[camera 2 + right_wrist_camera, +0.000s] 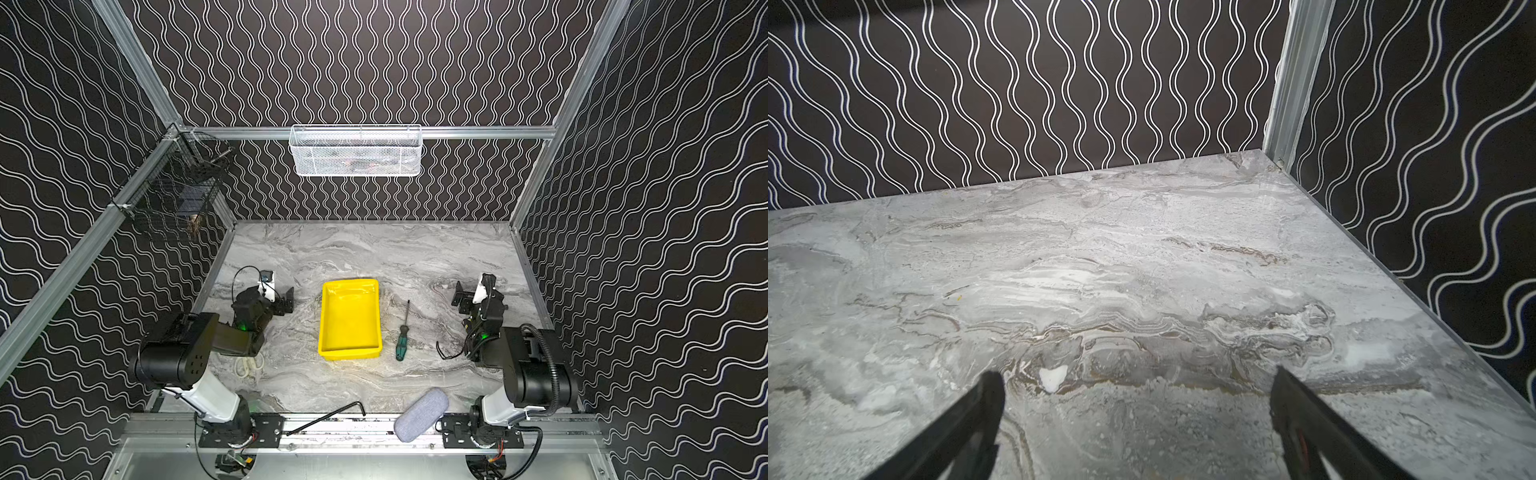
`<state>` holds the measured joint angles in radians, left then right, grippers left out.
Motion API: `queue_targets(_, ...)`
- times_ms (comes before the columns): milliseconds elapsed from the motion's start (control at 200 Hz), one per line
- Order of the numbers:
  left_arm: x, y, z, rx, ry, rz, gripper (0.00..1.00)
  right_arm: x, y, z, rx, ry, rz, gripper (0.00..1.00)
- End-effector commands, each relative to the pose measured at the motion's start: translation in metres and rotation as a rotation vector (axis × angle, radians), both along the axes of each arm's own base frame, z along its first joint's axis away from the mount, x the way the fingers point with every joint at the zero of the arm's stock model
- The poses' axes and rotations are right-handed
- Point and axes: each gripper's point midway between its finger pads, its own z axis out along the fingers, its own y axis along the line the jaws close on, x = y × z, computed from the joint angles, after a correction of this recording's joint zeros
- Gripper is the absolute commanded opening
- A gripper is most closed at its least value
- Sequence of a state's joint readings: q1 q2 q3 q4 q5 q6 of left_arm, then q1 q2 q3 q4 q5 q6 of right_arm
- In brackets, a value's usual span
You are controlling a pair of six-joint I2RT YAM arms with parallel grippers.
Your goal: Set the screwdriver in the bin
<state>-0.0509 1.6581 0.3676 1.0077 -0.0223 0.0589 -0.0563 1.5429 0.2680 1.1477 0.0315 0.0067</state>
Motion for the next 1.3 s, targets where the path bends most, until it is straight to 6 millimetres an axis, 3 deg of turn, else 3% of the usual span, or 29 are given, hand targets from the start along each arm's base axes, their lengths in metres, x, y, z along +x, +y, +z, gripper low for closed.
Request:
queue_targets(0,0.002,0.0008,0.0056,0.018,-0.024,0.0,0.99,0.0017,0.0007,0.0072,-0.012,-0.027,0.007,1.0)
queue_targets(1297,0.0029,0.0081,0.006,0.017,-0.022,0.046,0.99,0.0016,0.0006,0.0061,-0.006,-0.024,0.007,0.99)
